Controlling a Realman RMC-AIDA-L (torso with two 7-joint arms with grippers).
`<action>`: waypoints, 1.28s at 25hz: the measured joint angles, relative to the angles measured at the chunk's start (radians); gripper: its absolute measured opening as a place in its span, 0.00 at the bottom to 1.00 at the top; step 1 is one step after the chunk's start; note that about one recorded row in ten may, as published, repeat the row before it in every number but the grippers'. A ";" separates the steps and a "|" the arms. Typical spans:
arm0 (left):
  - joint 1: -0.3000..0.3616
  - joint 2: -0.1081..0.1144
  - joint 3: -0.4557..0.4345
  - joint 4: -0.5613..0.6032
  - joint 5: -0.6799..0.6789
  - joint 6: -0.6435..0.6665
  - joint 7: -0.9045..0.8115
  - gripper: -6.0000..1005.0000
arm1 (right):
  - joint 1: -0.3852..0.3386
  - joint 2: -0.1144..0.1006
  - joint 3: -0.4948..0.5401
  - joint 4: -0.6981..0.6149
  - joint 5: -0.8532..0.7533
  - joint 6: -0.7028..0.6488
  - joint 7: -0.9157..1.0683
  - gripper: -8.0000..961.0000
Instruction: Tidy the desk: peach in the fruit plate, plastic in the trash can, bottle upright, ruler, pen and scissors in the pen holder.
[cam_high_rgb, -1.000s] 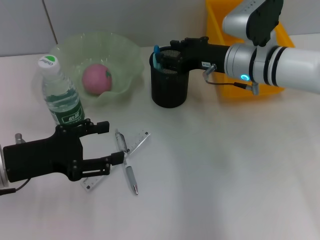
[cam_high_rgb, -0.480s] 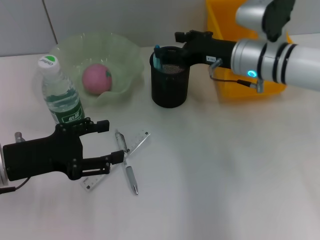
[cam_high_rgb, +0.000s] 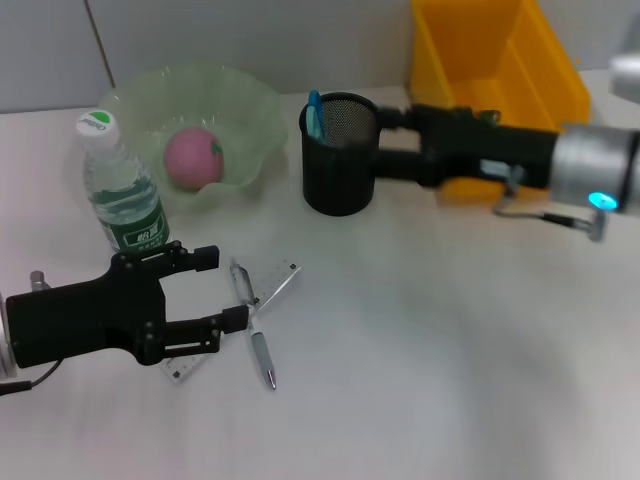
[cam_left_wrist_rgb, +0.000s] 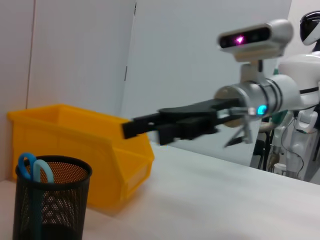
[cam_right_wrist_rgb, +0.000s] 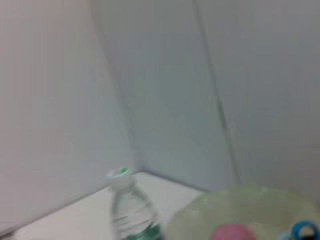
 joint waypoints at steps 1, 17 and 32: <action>0.000 0.000 0.000 0.000 0.000 0.000 -0.004 0.83 | -0.010 -0.013 0.004 0.004 -0.002 -0.038 0.000 0.82; -0.013 -0.002 0.006 0.005 0.000 -0.009 -0.046 0.83 | -0.043 -0.084 0.103 0.014 -0.347 -0.316 0.027 0.82; -0.131 -0.007 0.150 0.078 0.009 -0.101 -0.270 0.83 | -0.030 -0.085 0.122 0.001 -0.450 -0.313 0.048 0.81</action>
